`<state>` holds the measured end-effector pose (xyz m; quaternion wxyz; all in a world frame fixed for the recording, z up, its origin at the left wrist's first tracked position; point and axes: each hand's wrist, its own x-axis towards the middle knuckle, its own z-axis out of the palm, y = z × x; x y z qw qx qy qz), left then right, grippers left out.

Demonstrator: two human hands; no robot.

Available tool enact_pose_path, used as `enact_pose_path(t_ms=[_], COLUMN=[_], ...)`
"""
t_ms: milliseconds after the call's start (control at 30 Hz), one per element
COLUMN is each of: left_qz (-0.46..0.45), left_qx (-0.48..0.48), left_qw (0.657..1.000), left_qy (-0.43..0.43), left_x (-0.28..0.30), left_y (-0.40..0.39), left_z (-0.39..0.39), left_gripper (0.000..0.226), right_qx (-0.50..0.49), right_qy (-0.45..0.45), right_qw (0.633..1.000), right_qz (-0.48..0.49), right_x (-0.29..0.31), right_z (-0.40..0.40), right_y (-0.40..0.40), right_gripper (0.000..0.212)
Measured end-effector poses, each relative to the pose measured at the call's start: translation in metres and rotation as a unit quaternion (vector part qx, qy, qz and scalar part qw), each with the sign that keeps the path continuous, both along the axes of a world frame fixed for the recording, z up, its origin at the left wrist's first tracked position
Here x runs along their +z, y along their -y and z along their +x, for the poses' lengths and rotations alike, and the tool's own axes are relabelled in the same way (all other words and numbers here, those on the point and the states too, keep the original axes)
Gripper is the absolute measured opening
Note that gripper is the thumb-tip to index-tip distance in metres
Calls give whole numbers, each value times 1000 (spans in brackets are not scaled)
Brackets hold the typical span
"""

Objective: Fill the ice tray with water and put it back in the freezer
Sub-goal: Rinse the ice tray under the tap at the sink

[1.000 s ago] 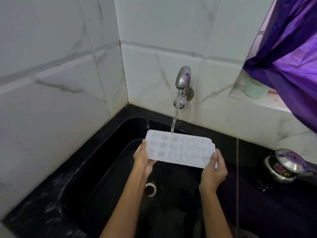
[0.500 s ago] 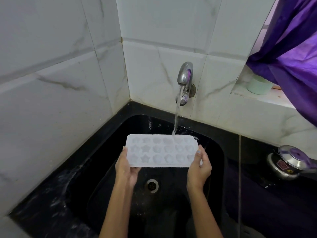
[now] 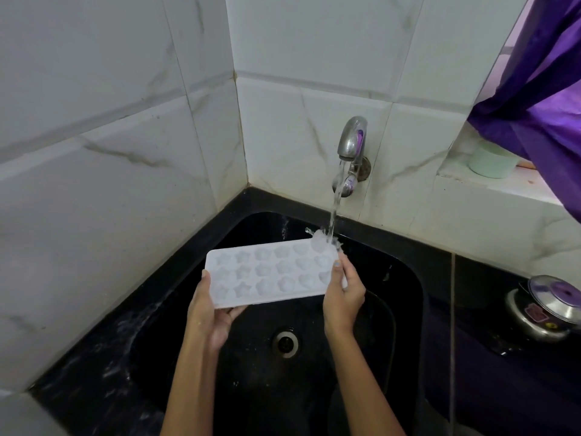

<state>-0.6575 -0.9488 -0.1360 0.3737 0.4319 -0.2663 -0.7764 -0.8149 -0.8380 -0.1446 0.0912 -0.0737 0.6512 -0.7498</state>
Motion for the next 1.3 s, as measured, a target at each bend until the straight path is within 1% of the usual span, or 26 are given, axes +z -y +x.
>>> enact_pose_path(t_ms=[133, 300, 433, 533, 633, 733, 767, 833, 967, 1033, 1167, 1300], left_qz=[-16, -8, -6, 13, 25, 25, 25, 21, 11, 8, 4, 4], left_qx=[-2, 13, 10, 11, 8, -3, -7, -14, -29, -35, -43, -48], left_qw=[1000, 1000, 1000, 1000, 1000, 1000, 1000, 1000, 1000, 999, 999, 999], left_qy=[10, 19, 11, 0, 0, 0, -1, -1, 3, 3, 0, -1], left_x=[2, 5, 2, 0, -2, -4, -5, -6, -7, -7, -8, -8], left_y=[7, 15, 16, 13, 9, 4, 2, 0, -3, -5, -9, -13], left_z=[3, -10, -26, -42, -58, -73, -77, -85, -100, -107, -118, -124], left_gripper=[43, 42, 41, 40, 40, 36, 35, 32, 27, 25, 22, 22], right_qx=[7, -6, -18, -9, 0, 13, 31, 78, 120, 129, 133, 166], right_qy=[-1, -11, -26, -65, -108, -134, -124, -76, 57, 109, 184, 264], right_qw=[1000, 999, 993, 978, 962, 959, 961, 969, 978, 978, 973, 947], right_qz=[7, 44, 116, 198, 252, 251, 244, 221, 161, 125, 42, -70], right_x=[3, 12, 24, 35, 50, 69, 75, 85, 99, 102, 99, 96], right_z=[-2, -11, -27, -44, -67, -90, -97, -111, -132, -140, -151, -156], right_y=[12, 19, 17, 13, 13, 22, 28, 41, 66, 77, 85, 80], right_gripper=[31, 27, 23, 21, 29, 37, 36, 28, 54, 52, 58, 60])
